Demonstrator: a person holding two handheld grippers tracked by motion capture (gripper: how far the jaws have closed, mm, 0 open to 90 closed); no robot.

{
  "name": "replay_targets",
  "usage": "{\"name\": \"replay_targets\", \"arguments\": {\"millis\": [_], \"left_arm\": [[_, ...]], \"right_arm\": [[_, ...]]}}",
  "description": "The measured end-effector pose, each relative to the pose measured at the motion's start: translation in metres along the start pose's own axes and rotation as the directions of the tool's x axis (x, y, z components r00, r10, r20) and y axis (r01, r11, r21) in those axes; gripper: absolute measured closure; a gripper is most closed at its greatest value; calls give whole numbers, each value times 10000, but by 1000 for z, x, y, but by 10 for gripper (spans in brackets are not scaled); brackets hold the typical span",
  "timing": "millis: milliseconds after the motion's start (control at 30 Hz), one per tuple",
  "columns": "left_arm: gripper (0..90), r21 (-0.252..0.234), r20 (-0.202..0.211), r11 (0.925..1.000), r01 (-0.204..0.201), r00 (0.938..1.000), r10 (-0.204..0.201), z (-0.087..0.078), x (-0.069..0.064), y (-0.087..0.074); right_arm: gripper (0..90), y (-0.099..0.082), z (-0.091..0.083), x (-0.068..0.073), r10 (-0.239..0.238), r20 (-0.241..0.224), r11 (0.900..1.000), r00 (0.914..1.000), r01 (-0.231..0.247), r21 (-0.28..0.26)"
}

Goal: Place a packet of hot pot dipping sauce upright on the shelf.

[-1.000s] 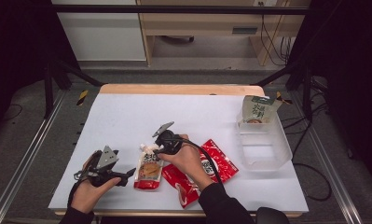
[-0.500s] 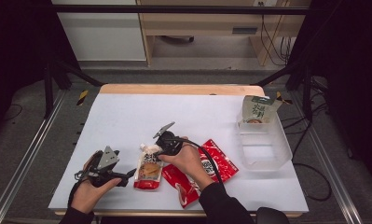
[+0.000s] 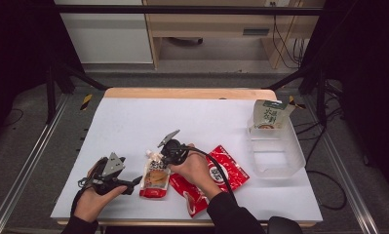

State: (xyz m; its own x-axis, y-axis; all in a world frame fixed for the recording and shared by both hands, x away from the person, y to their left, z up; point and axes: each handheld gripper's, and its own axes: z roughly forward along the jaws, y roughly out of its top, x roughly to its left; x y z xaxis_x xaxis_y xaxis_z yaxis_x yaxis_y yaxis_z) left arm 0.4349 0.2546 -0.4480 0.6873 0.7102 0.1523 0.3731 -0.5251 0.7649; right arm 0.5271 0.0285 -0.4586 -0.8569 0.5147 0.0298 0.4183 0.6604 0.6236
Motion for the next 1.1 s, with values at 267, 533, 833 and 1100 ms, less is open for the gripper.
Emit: {"name": "replay_targets", "arguments": {"millis": [267, 533, 833, 1100], "left_arm": [[163, -255, 58, 9996, -110, 9999, 112, -10, 12, 9], [237, -659, 298, 9968, -445, 9985, 465, -25, 31, 35], [368, -1020, 1106, 9919, -762, 9900, 875, -29, 42, 47], [513, -1126, 2198, 9901, -833, 9697, 1065, -27, 39, 49]], "right_arm": [[890, 18, -33, 10, -812, 162, 9931, 9966, 822, -838], [894, 40, -69, 32, -1980, 239, 9629, 9799, 1990, -1821], [895, 46, -85, 49, -3007, 62, 9288, 9537, 2943, -2252], [895, 44, -89, 53, -3176, -93, 9223, 9482, 3067, -2352]]}}
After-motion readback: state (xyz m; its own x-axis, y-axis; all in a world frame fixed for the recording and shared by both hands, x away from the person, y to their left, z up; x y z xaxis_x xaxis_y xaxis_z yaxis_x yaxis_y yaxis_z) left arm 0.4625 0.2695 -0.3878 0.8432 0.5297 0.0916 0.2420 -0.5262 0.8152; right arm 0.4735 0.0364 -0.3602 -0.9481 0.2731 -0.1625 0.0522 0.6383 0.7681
